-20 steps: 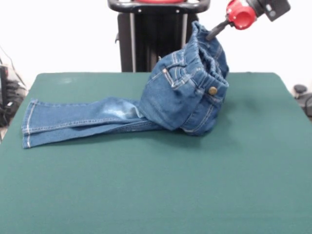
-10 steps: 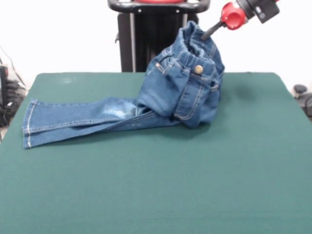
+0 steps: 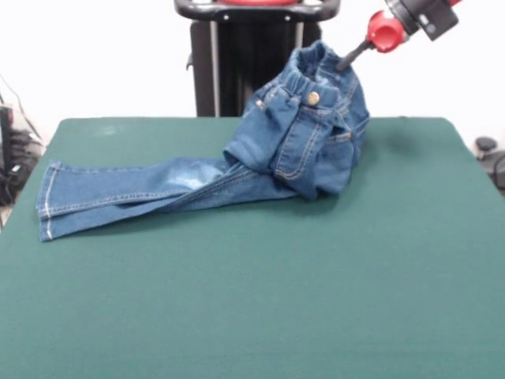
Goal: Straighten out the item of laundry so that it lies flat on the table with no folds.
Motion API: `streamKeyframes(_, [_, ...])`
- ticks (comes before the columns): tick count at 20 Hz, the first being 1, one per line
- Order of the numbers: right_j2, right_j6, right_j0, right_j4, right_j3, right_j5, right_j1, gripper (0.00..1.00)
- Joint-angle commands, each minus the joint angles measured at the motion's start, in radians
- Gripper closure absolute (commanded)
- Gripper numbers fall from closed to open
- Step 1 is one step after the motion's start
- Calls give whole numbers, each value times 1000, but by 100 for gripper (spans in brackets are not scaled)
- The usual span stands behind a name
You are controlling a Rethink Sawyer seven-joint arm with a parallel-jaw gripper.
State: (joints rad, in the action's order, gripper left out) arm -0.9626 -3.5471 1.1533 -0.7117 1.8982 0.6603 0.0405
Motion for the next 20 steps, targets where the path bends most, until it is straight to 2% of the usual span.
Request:
streamKeyframes(1, [188,-376,29,-125,-8,17,-15,100])
streamKeyframes(11, [199,-371,35,-158,-29,84,12,100])
streamKeyframes(20, [230,-420,99,-184,-11,123,37,100])
